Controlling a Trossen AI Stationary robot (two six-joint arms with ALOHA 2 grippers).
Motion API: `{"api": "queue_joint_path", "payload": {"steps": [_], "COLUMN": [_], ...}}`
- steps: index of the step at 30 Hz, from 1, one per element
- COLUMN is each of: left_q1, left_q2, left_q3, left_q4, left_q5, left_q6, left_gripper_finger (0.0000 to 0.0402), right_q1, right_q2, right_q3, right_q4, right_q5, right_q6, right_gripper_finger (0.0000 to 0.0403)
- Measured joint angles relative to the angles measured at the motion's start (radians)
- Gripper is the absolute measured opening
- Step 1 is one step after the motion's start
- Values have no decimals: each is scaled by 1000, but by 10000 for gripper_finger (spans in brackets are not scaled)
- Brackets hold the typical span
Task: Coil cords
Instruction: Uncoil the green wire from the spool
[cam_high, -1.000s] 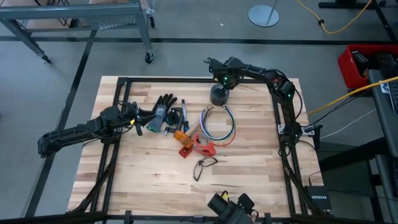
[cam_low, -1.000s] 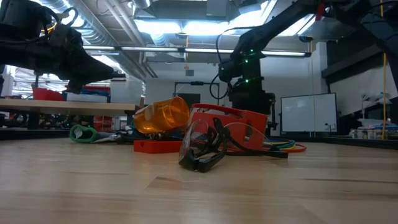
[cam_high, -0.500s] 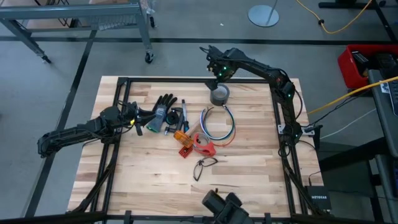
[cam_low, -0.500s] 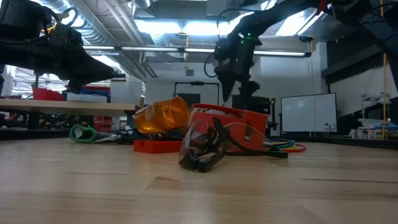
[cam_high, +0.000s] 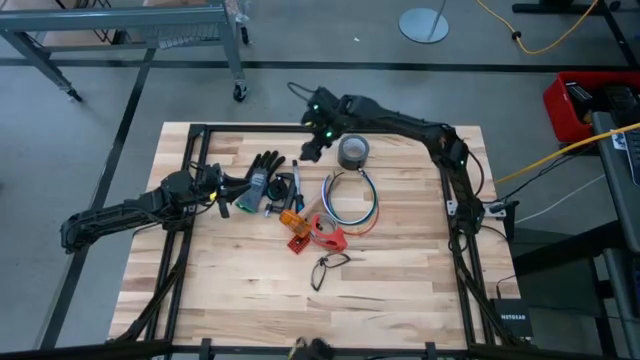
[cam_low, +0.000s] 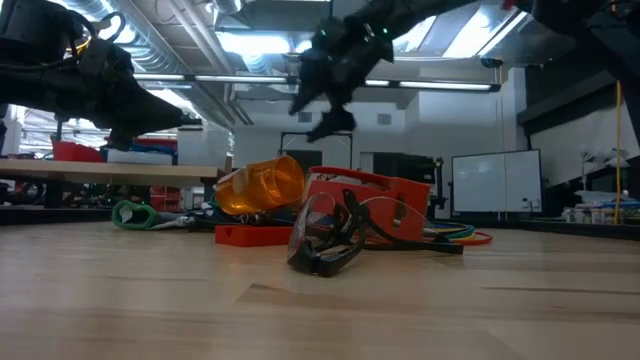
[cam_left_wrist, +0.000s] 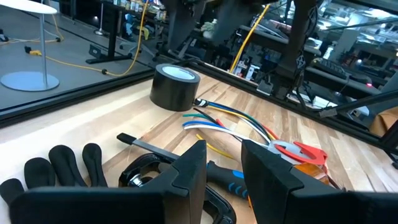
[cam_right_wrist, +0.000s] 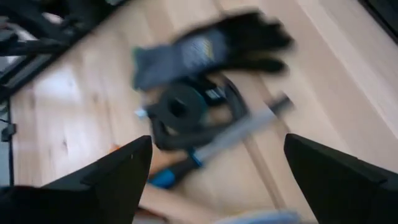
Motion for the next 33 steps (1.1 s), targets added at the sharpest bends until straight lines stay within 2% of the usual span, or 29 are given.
{"api": "queue_joint_path", "payload": {"steps": [3,7,11,21,27,33], "left_q1": [0,0,0,0,0,0], "left_q2": [0,0,0,7,63,197], "left_q3": [0,0,0,0,0,0], "left_q4": [0,0,0,0,0,2], "left_q5": [0,0,0,0,0,-9], "left_q6": [0,0,0,-21,-206,-351], "left_gripper_finger": [93,93,93,93,93,93], "right_q1": [58,121,155,173,178,177], "right_q2": [0,10,60,179,232,237], "right_q3": [0,-1,-2,-3,-3,-3], "right_q4": [80,117,133,170,209,231], "right_q5": [61,180,243,261,218,187], "right_q6": [-11,-38,-41,-1,2,2], "right_gripper_finger": [370,370,370,370,369,369]}}
